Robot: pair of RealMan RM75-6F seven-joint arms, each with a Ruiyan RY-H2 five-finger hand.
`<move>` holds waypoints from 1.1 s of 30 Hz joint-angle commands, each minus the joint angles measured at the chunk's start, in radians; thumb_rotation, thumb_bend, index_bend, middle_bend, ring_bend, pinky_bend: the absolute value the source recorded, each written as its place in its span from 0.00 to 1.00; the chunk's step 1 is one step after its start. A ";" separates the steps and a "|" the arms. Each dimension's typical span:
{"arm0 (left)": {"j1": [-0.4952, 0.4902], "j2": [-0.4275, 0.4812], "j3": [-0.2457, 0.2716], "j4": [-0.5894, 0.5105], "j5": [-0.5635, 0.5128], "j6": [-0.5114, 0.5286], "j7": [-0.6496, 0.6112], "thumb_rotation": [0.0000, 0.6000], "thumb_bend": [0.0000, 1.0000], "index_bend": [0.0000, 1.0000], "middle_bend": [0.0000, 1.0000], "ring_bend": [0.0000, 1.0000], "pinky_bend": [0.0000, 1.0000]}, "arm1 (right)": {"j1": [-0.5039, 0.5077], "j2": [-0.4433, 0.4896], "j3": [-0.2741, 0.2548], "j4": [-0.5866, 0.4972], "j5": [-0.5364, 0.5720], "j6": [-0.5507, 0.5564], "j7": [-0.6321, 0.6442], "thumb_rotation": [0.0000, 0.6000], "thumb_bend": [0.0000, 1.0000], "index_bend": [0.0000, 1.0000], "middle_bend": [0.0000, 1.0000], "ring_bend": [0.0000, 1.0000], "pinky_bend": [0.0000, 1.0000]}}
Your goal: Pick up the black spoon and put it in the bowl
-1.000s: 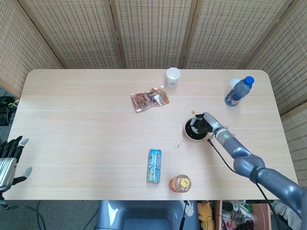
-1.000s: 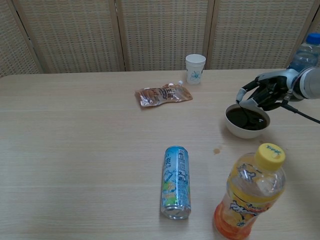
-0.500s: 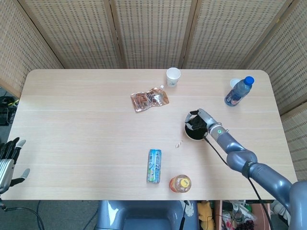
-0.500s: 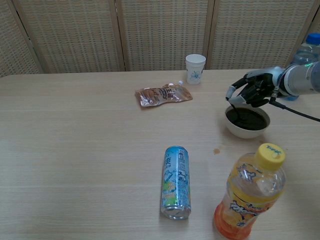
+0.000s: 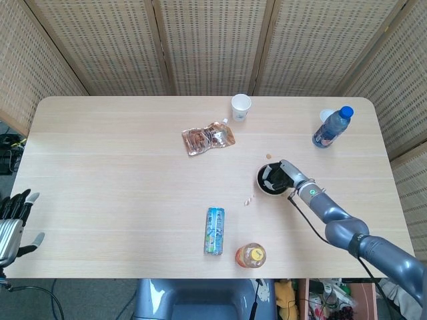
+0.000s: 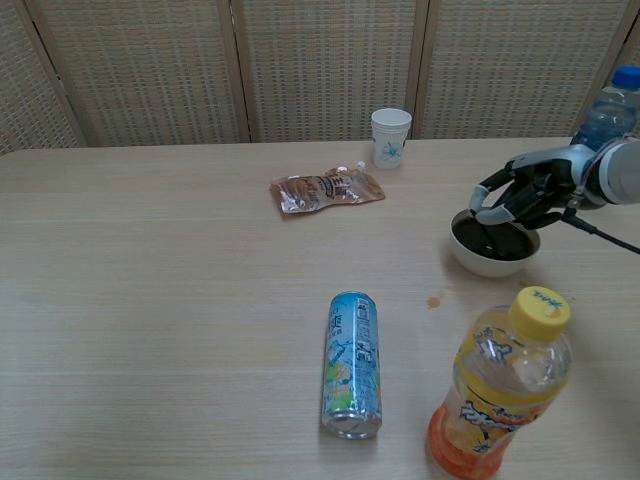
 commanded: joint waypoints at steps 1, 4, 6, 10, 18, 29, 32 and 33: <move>-0.001 0.000 -0.001 -0.002 -0.001 0.000 0.003 1.00 0.32 0.00 0.00 0.00 0.00 | 0.009 -0.003 0.001 0.031 0.005 -0.003 0.000 1.00 0.88 0.72 0.99 1.00 1.00; 0.001 0.001 0.000 -0.007 -0.005 0.000 0.010 1.00 0.32 0.00 0.00 0.00 0.00 | 0.030 -0.019 0.007 0.077 0.011 -0.013 -0.001 1.00 0.88 0.72 0.99 1.00 1.00; 0.002 0.002 0.001 -0.010 -0.007 0.001 0.013 1.00 0.32 0.00 0.00 0.00 0.00 | 0.043 -0.031 0.011 0.099 0.015 -0.020 0.001 1.00 0.88 0.72 0.99 1.00 1.00; 0.007 0.006 0.002 -0.016 -0.012 0.004 0.019 1.00 0.32 0.00 0.00 0.00 0.00 | 0.072 -0.060 0.024 0.143 0.018 -0.033 0.004 1.00 0.88 0.72 0.99 1.00 1.00; 0.011 0.007 0.006 -0.014 -0.013 0.006 0.014 1.00 0.32 0.00 0.00 0.00 0.00 | 0.074 -0.066 0.028 0.115 0.005 -0.037 0.001 1.00 0.88 0.72 0.99 1.00 1.00; 0.009 0.001 0.007 -0.003 0.001 0.008 -0.002 1.00 0.32 0.00 0.00 0.00 0.00 | 0.003 -0.011 0.001 -0.037 -0.034 0.034 -0.022 1.00 0.76 0.72 0.99 1.00 1.00; 0.012 0.001 0.008 -0.002 0.005 0.014 -0.008 1.00 0.32 0.00 0.00 0.00 0.00 | -0.015 -0.003 -0.021 -0.068 -0.048 0.081 -0.047 1.00 0.55 0.67 0.99 1.00 1.00; 0.014 0.001 0.009 0.000 0.006 0.016 -0.010 1.00 0.32 0.00 0.00 0.00 0.00 | -0.018 -0.002 -0.032 -0.074 -0.050 0.098 -0.060 1.00 0.47 0.64 0.99 1.00 1.00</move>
